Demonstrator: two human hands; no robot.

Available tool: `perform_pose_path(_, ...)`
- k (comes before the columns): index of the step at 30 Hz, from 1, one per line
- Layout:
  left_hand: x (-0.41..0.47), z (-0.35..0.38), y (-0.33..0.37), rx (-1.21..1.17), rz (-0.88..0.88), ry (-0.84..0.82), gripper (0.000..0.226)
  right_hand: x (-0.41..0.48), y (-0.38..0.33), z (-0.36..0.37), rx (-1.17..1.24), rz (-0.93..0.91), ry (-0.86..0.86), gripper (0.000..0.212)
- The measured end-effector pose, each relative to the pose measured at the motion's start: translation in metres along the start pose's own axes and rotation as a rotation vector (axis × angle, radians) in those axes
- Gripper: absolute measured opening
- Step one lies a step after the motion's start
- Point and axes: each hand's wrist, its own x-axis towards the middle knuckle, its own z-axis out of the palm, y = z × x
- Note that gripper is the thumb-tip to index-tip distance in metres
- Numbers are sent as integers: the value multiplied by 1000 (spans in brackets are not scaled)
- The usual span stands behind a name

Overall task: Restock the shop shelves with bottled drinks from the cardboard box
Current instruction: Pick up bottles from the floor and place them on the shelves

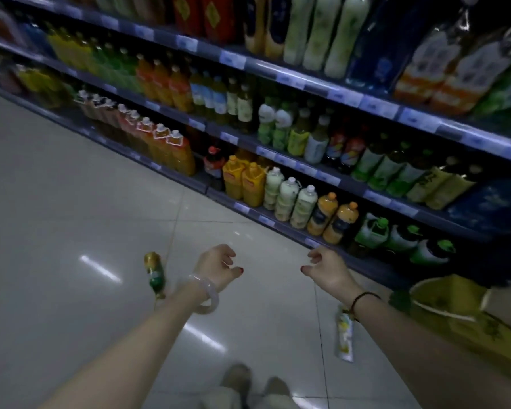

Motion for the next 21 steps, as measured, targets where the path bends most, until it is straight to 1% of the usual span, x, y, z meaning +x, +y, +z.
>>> perform_pose_path(4,63,66,-12,10,44,-176,25,39,68,5,68,179,104,37)
perform_pose_path(7,101,123,-31,32,52,-264,26,62,130,19,132,274,171,28)
perform_pose_path(11,148,207,-65,100,74,-377,31,91,221,54,154,371,214,26)
perform_pose_path(16,210,316,-115,159,113,-460,29,139,333,112,131,469,248,31)
perform_pose_path(21,273,412,-162,214,180,-514,32,193,432,171,166,520,279,28)
